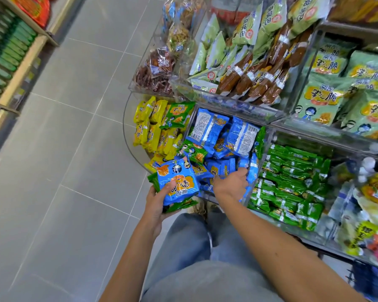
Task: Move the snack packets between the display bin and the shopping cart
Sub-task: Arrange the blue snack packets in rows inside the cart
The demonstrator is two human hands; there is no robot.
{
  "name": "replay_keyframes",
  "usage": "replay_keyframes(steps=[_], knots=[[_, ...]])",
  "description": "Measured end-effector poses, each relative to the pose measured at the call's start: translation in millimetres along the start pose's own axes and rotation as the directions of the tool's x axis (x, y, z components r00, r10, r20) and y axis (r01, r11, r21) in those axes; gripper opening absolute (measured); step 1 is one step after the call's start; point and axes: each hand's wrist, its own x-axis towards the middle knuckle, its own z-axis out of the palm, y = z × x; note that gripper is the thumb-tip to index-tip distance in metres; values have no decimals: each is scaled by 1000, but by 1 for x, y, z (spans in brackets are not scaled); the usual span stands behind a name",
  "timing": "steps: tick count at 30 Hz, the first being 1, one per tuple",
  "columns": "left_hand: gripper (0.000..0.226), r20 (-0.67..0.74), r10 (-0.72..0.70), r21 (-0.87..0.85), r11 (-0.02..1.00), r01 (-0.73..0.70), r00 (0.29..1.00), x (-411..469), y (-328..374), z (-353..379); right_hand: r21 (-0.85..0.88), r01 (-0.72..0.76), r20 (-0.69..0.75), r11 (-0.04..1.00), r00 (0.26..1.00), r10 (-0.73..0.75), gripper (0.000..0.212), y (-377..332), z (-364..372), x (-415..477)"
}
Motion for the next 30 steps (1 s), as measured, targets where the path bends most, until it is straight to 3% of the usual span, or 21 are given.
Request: replay_keyframes(steps=[6,12,15,19,24,30], knots=[[33,4,-14,15,1000,14,1000,10,-2,7,87,44,53,995,997,-49,43,9,-2,10],[25,-10,-29,33,999,29,1000,17,1,15,2,112,-70,994,991,-112,20,17,-9,15],[26,-12,-15,40,999,15,1000,19,3,14,-4,246,-147,969,958,-244,14,15,-10,12],[26,-9,-5,36,999,5,1000,20,6,14,2,468,-270,884,851,-450,10,16,-19,8],[34,16,5,56,998,-6,1000,17,8,22,172,424,-297,889,883,-364,11,23,-33,16],[50,80,9,92,996,-16,997,11,11,30,313,470,-399,825,854,-335,12,36,-55,9]])
